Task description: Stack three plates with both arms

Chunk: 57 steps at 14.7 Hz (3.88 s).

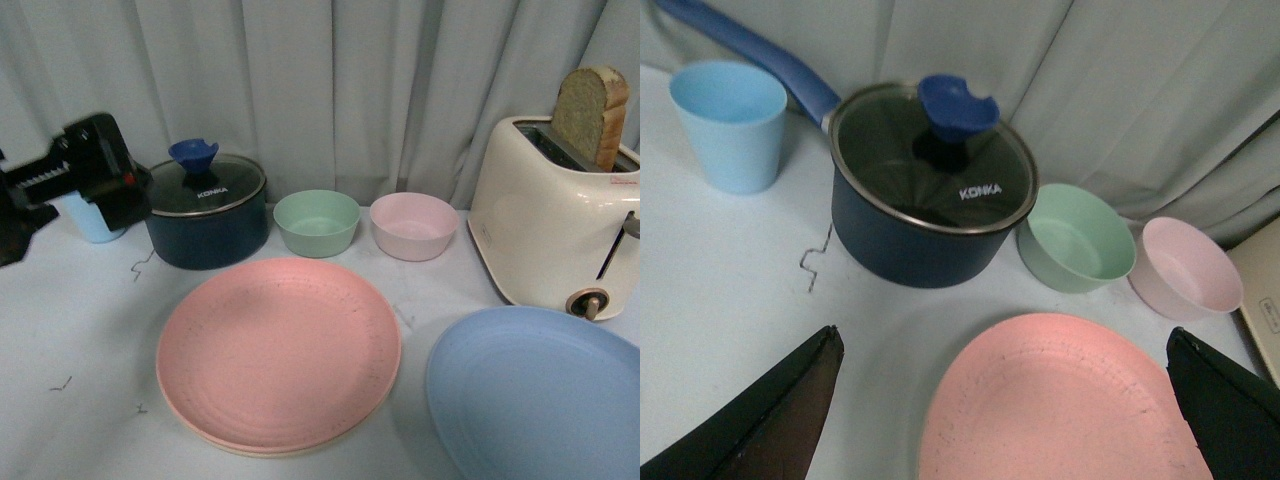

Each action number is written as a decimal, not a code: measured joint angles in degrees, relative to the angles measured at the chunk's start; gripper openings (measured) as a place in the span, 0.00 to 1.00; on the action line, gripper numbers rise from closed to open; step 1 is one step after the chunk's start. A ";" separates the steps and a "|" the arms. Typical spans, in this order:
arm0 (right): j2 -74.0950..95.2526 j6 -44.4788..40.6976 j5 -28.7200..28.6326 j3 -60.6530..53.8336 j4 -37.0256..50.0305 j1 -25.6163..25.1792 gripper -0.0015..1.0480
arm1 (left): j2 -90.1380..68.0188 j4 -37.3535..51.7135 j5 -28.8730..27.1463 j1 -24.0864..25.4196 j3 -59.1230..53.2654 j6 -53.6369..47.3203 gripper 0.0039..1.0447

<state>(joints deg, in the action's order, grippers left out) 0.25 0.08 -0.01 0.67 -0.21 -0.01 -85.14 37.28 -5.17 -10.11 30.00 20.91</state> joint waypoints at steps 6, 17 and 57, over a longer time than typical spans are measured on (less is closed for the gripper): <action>0.00 0.00 0.00 0.00 0.00 0.00 0.94 | 20.74 10.43 -0.74 4.33 -15.63 -18.78 0.42; 0.00 0.00 0.02 0.00 -0.02 0.00 0.94 | 46.97 -1.11 5.14 10.05 -29.35 -20.09 0.01; 98.27 0.90 -1.81 23.74 33.51 -11.72 0.94 | 84.67 -37.48 5.14 10.05 -29.35 -20.26 0.94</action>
<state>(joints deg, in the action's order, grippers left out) 98.52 0.97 -1.83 24.40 33.30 -11.73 -0.47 -0.21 -0.03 -0.05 0.64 0.64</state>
